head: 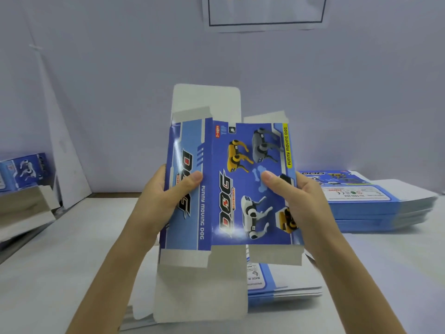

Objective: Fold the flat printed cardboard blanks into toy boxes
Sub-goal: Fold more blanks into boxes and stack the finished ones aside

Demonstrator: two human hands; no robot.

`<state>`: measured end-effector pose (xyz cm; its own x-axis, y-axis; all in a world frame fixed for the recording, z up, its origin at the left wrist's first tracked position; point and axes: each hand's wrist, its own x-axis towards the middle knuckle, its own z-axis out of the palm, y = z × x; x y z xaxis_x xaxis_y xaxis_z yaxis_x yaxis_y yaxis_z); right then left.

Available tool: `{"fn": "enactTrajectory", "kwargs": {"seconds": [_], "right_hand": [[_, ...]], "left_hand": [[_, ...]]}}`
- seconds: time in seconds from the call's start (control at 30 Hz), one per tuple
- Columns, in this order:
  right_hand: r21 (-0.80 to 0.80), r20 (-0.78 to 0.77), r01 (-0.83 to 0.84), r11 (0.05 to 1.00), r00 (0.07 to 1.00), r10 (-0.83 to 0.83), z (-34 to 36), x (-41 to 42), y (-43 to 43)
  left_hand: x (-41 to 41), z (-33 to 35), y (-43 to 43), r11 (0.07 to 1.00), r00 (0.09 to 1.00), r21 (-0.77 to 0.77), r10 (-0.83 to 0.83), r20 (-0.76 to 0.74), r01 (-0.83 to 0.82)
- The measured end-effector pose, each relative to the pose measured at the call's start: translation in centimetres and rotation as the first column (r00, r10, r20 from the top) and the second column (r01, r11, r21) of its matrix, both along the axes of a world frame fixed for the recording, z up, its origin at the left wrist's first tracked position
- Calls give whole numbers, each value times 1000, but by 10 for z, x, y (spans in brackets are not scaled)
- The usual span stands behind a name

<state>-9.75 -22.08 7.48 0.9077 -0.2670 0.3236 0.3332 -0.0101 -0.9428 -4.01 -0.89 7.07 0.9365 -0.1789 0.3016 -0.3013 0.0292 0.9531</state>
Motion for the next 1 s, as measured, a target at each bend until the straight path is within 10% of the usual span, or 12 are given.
{"fn": "enactTrajectory", "kwargs": {"seconds": [0.37, 0.67, 0.8, 1.0], "right_hand": [[-87, 106, -111, 990, 987, 120, 8, -9, 5], [-202, 183, -288, 936, 928, 325, 4, -10, -2], [118, 195, -467, 877, 876, 440, 4, -9, -5], [199, 238, -569, 798, 818, 524, 9, -9, -2]], "left_hand": [[-22, 17, -6, 998, 984, -37, -37, 174, 44], [-12, 2, 6, 952, 880, 296, -78, 468, -73], [-6, -4, 10, 909, 866, 403, -116, 487, -105], [-13, -2, 6, 891, 844, 442, -154, 513, -106]]}}
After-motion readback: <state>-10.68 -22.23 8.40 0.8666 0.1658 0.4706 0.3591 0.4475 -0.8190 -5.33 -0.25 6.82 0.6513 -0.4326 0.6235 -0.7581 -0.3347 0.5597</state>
